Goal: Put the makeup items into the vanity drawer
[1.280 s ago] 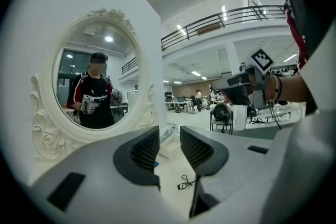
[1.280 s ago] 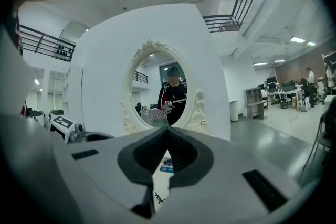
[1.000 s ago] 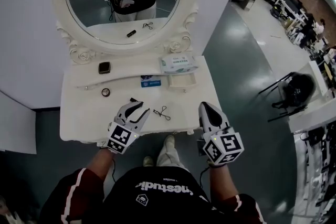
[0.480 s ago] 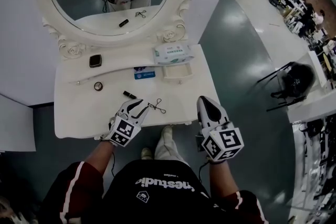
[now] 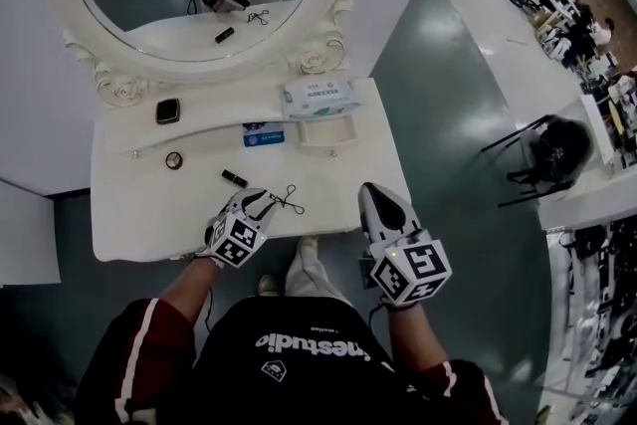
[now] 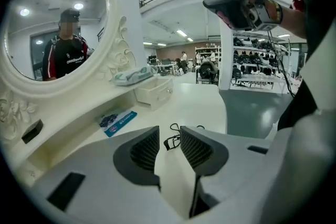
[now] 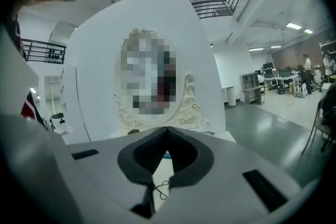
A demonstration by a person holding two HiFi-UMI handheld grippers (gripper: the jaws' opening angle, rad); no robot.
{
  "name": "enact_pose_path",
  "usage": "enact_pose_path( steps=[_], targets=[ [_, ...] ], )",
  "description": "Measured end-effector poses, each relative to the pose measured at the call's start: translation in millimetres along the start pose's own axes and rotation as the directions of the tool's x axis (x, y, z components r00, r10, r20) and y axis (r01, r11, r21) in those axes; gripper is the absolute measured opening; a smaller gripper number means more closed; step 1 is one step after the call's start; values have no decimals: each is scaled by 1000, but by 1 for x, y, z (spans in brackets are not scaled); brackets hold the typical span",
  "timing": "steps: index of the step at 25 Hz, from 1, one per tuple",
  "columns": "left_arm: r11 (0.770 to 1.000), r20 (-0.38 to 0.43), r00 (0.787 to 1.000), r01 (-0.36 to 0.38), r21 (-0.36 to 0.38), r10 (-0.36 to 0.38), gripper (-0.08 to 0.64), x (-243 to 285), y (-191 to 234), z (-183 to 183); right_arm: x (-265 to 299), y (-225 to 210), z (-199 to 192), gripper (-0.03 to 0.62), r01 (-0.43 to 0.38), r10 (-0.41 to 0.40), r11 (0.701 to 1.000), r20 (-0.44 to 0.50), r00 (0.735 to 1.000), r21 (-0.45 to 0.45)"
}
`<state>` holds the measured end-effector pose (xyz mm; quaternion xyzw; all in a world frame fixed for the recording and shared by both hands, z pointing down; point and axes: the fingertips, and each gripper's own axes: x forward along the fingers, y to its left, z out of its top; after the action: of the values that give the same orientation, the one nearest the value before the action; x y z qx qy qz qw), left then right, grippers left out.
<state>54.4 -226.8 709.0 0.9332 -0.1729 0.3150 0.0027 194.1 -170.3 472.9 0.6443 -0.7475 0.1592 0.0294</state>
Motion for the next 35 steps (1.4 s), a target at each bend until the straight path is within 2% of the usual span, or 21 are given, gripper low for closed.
enact_pose_path(
  steps=[10, 17, 24, 29, 35],
  targets=[
    [998, -127, 991, 36, 53, -29, 112, 36, -3, -27, 3, -11, 4, 3, -3, 3, 1000, -2, 1000, 24],
    [995, -168, 985, 44, 86, -29, 113, 47, -2, -31, 6, -11, -3, 3, -19, 20, 999, -24, 1000, 35],
    [992, -183, 983, 46, 114, -24, 109, 50, -1, -33, 8, -11, -5, 3, -20, 21, 999, -26, 999, 43],
    [991, -174, 984, 50, 120, -28, 31, 46, -2, -31, 11, -12, -5, 3, -17, 18, 999, -24, 1000, 49],
    [991, -158, 987, 56, 121, -37, 12, 40, -1, -30, 16, -6, -7, 3, -25, 27, 998, -30, 999, 53]
  ],
)
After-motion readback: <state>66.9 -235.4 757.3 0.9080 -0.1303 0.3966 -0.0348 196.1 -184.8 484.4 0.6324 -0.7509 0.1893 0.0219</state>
